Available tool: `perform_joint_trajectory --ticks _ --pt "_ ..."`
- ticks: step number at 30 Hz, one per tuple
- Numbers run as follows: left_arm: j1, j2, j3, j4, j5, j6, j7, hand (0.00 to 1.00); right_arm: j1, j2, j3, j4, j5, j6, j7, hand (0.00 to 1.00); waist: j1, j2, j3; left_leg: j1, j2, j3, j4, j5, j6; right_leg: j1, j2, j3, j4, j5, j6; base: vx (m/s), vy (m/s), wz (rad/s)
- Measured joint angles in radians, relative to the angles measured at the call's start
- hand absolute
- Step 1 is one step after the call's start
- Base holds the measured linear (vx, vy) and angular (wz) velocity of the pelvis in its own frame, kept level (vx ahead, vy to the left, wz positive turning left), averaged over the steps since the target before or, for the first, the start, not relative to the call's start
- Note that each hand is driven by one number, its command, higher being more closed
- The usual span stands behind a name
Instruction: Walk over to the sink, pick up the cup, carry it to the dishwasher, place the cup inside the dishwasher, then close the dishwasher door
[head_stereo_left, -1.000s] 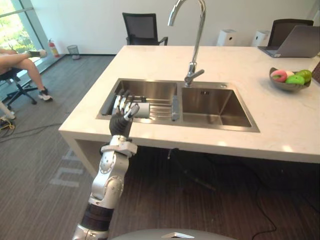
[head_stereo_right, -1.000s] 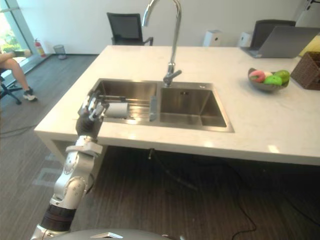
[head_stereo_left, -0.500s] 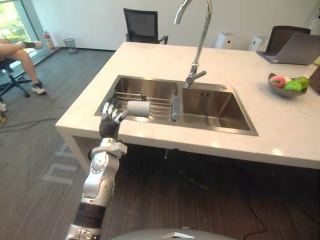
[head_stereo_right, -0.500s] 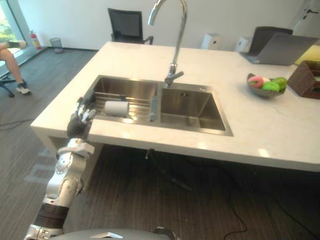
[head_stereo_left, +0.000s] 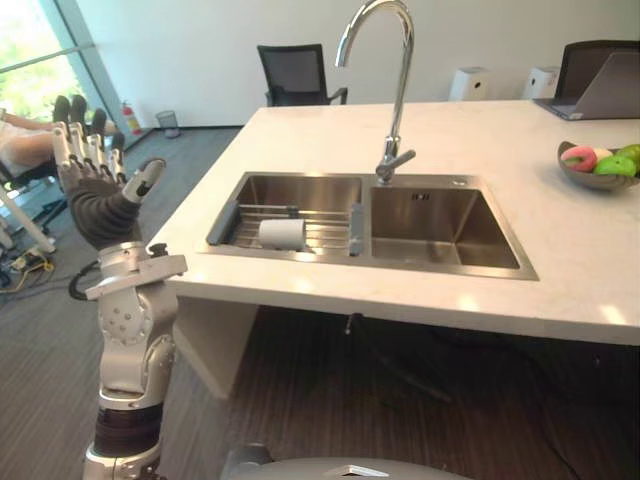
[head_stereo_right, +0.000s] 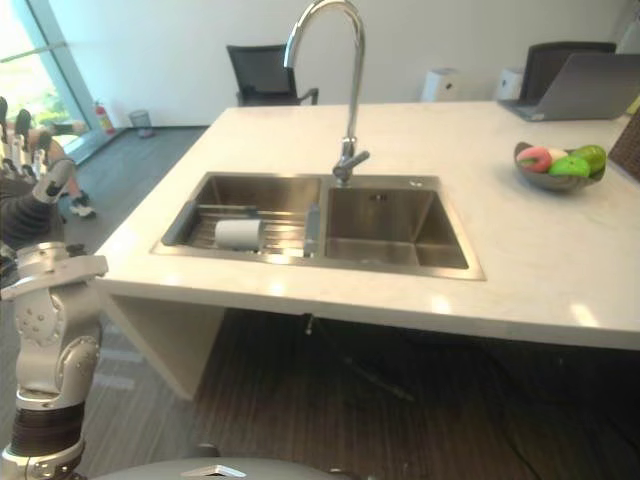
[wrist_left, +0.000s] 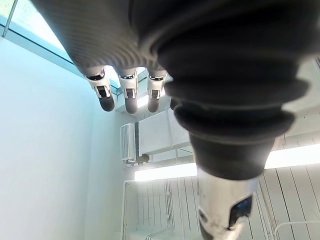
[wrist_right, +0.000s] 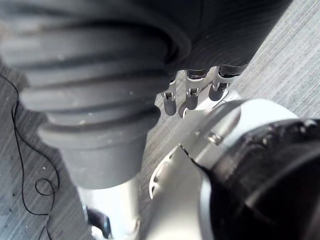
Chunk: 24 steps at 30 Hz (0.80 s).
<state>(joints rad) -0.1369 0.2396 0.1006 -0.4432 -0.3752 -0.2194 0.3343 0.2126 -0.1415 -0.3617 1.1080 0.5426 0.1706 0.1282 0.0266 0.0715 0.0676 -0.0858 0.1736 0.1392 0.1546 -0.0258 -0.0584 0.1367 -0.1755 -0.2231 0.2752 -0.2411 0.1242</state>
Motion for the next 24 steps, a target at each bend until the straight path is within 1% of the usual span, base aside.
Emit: perform_joint_trajectory --ticks 1,2,3,4,5,6,7,8,11,12,14,15,16,17,18,19,20,21,22,23,24 --pt "0.002 0.002 0.01 0.009 -0.019 0.002 -0.005 0.0 0.003 -0.001 -0.015 0.007 0.0 0.003 -0.001 0.0 -0.003 0.006 -0.005 0.008 -0.004 0.014 0.0 0.059 -0.028 0.005 -0.009 0.009 0.016 -0.014 0.017 0.3 0.267 -0.21" --pt "0.001 0.014 0.024 0.033 -0.049 0.002 -0.011 0.0 0.009 0.011 -0.037 0.011 0.001 0.01 -0.001 0.0 -0.002 -0.017 -0.01 0.02 -0.03 0.034 0.004 0.068 -0.022 0.012 -0.041 0.022 0.013 -0.022 0.034 0.34 0.239 -0.17" --pt "-0.001 0.032 0.03 0.05 -0.064 0.002 -0.012 0.0 0.006 0.022 -0.047 0.012 0.001 0.011 -0.002 0.0 -0.002 -0.037 -0.011 0.03 -0.053 0.043 0.004 0.061 -0.016 0.018 -0.066 0.025 0.007 -0.026 0.043 0.28 0.187 -0.12" --pt "-0.003 0.045 0.032 0.067 -0.077 0.003 -0.014 0.0 0.001 0.029 -0.053 0.014 0.001 0.012 -0.004 0.0 -0.001 -0.053 -0.014 0.033 -0.069 0.049 0.009 0.052 -0.003 0.024 -0.083 0.025 -0.001 -0.024 0.05 0.28 0.136 -0.06" --pt "-0.004 0.063 0.033 0.083 -0.096 0.003 -0.015 0.0 0.001 0.031 -0.06 0.023 0.0 0.013 -0.004 0.0 -0.002 -0.061 -0.014 0.034 -0.088 0.052 0.027 0.041 -0.006 0.04 -0.1 0.025 -0.028 -0.018 0.06 0.25 0.107 -0.04" --pt "-0.006 0.073 0.034 0.085 -0.103 0.003 -0.017 0.0 -0.001 0.032 -0.079 0.039 -0.001 0.013 -0.004 0.0 -0.004 -0.077 -0.022 0.034 -0.098 0.054 0.036 0.031 -0.004 0.054 -0.106 0.024 -0.051 -0.011 0.066 0.24 0.094 -0.02" --pt "-0.008 0.08 0.034 0.085 -0.105 0.003 -0.02 0.0 -0.002 0.033 -0.092 0.053 -0.002 0.012 -0.004 0.0 -0.004 -0.073 -0.02 0.035 -0.104 0.055 0.034 0.03 -0.003 0.062 -0.111 0.023 -0.065 -0.007 0.067 0.24 0.082 0.03" --pt "-0.02 0.093 0.034 0.085 -0.117 0.003 -0.03 0.0 -0.012 0.032 -0.118 0.059 -0.03 0.012 -0.006 0.0 -0.005 -0.08 -0.025 0.04 -0.115 0.055 0.025 0.029 -0.002 0.078 -0.117 0.02 -0.092 0.008 0.072 0.14 0.044 -0.01" --pt "-0.035 0.108 0.028 0.092 -0.123 0.005 -0.07 0.0 -0.021 0.014 -0.177 0.097 -0.043 0.015 -0.008 0.0 -0.001 -0.061 -0.021 0.072 -0.121 0.059 -0.015 0.033 -0.006 0.097 -0.115 0.019 -0.126 0.036 0.071 0.11 0.026 -0.12" --pt "-0.039 0.11 0.009 0.105 -0.126 0.011 -0.099 0.0 -0.02 0.011 -0.207 0.097 -0.042 0.02 -0.008 0.0 0.001 -0.056 -0.027 0.088 -0.126 0.056 -0.038 0.035 -0.009 0.105 -0.117 0.017 -0.133 0.04 0.068 0.05 -0.001 -0.03" --pt "-0.04 0.111 -0.031 0.128 -0.142 0.026 -0.154 0.0 -0.012 0.012 -0.266 0.097 -0.04 0.02 -0.005 0.0 -0.001 -0.049 -0.036 0.104 -0.132 0.048 -0.074 0.04 -0.011 0.101 -0.118 0.008 -0.115 0.045 0.06 0.03 0.004 0.06" --pt "-0.04 0.111 -0.061 0.151 -0.167 0.033 -0.201 0.0 -0.009 0.011 -0.301 0.098 -0.04 0.018 -0.003 0.0 -0.003 -0.036 -0.047 0.106 -0.14 0.021 -0.102 0.035 -0.013 0.078 -0.119 -0.007 -0.072 0.047 0.048 -0.01 0.03 0.09" --pt "-0.041 0.11 -0.087 0.169 -0.179 0.039 -0.237 0.0 -0.009 0.009 -0.332 0.098 -0.04 0.008 -0.003 0.0 -0.002 -0.021 -0.053 0.103 -0.151 -0.025 -0.127 0.035 -0.012 0.039 -0.122 -0.009 0.0 0.051 0.032 -0.02 0.042 0.11" --pt "-0.042 0.11 -0.101 0.18 -0.183 0.039 -0.255 0.0 -0.006 0.007 -0.342 0.098 -0.04 0.002 -0.004 0.0 -0.003 -0.017 -0.056 0.105 -0.155 -0.045 -0.14 0.035 -0.012 0.01 -0.124 -0.009 0.05 0.055 0.02 -0.02 0.066 0.16" --pt "-0.05 0.109 -0.132 0.2 -0.182 0.039 -0.281 0.0 -0.011 0.017 -0.362 0.095 -0.036 -0.006 -0.003 0.0 -0.006 -0.016 -0.056 0.111 -0.159 -0.076 -0.159 0.037 -0.012 -0.055 -0.135 -0.005 0.174 0.067 -0.005 0.03 0.068 0.27" --pt "-0.059 0.108 -0.164 0.214 -0.177 0.038 -0.295 0.0 -0.012 0.028 -0.372 0.093 -0.029 -0.018 -0.004 0.0 -0.008 -0.027 -0.05 0.13 -0.164 -0.095 -0.176 0.044 -0.009 -0.124 -0.151 0.012 0.31 0.094 -0.046 0.06 0.068 0.26" --pt "-0.063 0.109 -0.177 0.221 -0.144 0.032 -0.294 0.0 -0.012 0.036 -0.373 0.089 -0.023 -0.021 -0.004 0.0 -0.008 -0.038 -0.042 0.14 -0.171 -0.099 -0.179 0.044 -0.009 -0.158 -0.161 0.031 0.374 0.113 -0.075 0.07 0.05 0.2" --pt "-0.063 0.109 -0.194 0.224 -0.048 0.005 -0.293 0.0 -0.012 0.049 -0.37 0.084 -0.013 -0.035 -0.004 0.0 -0.012 -0.061 -0.029 0.16 -0.185 -0.113 -0.191 0.043 -0.008 -0.203 -0.178 0.063 0.473 0.158 -0.106 0.07 0.01 0.14" --pt "-0.063 0.109 -0.215 0.223 0.007 -0.021 -0.296 0.0 -0.01 0.056 -0.366 0.082 0.002 -0.043 -0.005 0.0 -0.016 -0.071 -0.028 0.179 -0.182 -0.119 -0.21 0.043 -0.007 -0.222 -0.183 0.076 0.512 0.207 -0.101 0.09 -0.006 0.12" --pt "-0.063 0.109 -0.227 0.22 0.018 -0.03 -0.298 0.0 -0.007 0.057 -0.364 0.082 0.002 -0.044 -0.005 0.0 -0.018 -0.063 -0.027 0.184 -0.177 -0.125 -0.209 0.042 -0.007 -0.225 -0.182 0.075 0.514 0.22 -0.092 0.11 -0.008 -0.07" --pt "-0.066 0.105 -0.231 0.216 0.024 -0.042 -0.308 0.0 -0.01 0.064 -0.349 0.074 0.003 -0.042 -0.005 0.0 -0.016 -0.049 -0.026 0.183 -0.161 -0.121 -0.203 0.051 0.006 -0.226 -0.176 0.077 0.499 0.159 -0.073 0.06 0.007 -0.25"
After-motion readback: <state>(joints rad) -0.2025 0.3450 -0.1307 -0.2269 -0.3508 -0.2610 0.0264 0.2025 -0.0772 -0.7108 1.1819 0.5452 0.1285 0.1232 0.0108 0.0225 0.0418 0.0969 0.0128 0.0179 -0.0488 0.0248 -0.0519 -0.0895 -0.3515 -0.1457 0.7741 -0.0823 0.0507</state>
